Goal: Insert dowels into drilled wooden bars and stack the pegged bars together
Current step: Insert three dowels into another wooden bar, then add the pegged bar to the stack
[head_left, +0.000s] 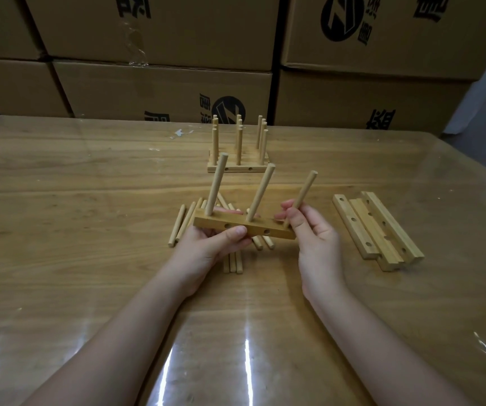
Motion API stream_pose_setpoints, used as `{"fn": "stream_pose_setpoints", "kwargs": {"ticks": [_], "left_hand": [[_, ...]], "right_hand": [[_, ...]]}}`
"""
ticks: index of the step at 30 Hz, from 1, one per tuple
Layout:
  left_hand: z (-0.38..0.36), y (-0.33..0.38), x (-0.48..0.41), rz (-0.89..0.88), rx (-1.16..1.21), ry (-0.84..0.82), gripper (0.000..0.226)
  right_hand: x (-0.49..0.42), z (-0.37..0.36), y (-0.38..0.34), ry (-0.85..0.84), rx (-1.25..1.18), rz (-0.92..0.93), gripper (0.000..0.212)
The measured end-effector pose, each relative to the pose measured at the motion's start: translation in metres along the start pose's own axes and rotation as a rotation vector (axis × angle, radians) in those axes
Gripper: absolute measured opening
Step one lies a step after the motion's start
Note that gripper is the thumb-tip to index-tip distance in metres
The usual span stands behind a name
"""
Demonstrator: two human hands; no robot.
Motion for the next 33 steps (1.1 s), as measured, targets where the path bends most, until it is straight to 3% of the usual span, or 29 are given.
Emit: {"fn": "stream_pose_setpoints", "kwargs": {"ticks": [12,21,27,33], "left_hand": [[0.012,-0.002,-0.001,0.046,0.136,0.064,0.037],[0.012,-0.006,0.000,0.111,0.171,0.099,0.048],[-0.002,-0.011,0.004,0.168,-0.128,0.011,0.039],[-0.004,-0.011,0.005,0.195,-0.216,0.003,0.023]], "right_hand": [[-0.009,0.005,0.000,-0.212,0.305,0.040,0.030],[-0.014,0.014,-0.001,-0.104,0.364,-0.010,0.027],[-0.033,0.030,0.011,-0.013,0.353,-0.079,0.025],[-0.074,0.040,0.032,0.070,0.411,-0.158,0.028]]}}
Point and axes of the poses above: each hand's wrist, its own x-axis away from the middle knuckle, its own z-axis out of the back of the hand, y = z × x, the point moved 10 cm from there along -x, towards the middle knuckle
